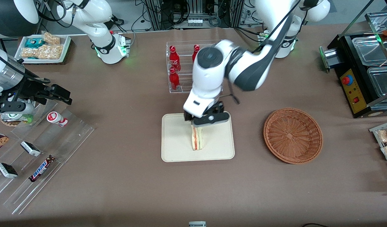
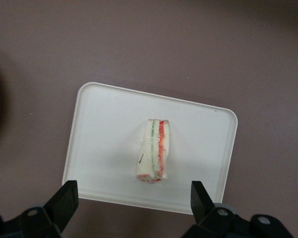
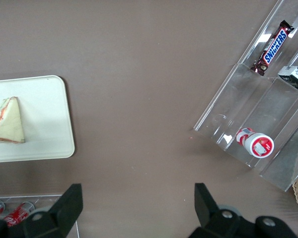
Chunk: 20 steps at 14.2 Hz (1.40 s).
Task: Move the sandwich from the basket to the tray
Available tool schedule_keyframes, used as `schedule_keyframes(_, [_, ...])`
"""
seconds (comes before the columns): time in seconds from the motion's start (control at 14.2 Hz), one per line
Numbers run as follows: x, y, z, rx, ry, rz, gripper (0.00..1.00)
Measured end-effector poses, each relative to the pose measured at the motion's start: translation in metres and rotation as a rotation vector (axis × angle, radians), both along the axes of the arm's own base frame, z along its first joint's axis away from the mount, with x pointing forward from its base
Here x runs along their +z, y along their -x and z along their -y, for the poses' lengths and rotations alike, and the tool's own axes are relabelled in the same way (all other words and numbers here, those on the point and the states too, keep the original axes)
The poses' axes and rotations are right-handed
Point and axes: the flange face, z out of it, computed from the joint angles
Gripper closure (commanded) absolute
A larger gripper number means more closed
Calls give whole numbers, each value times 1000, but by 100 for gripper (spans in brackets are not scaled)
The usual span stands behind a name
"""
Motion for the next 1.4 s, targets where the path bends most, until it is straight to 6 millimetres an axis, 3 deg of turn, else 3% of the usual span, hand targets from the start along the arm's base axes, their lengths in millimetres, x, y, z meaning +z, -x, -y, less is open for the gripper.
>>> schedule_keyframes(0.14, [24,-10,-51,54,-32,-36,0])
schedule_keyframes(0.49, [13,-40,-186,-8,-88,-109,0])
schedule_keyframes(0.77, [29,-26,-276,-105,-93,-144,0])
schedule_keyframes(1.05, [55,-11,-342,-206,-88,-171,0])
schedule_keyframes(1.4, [100,9,-392,-311,-80,-157,0])
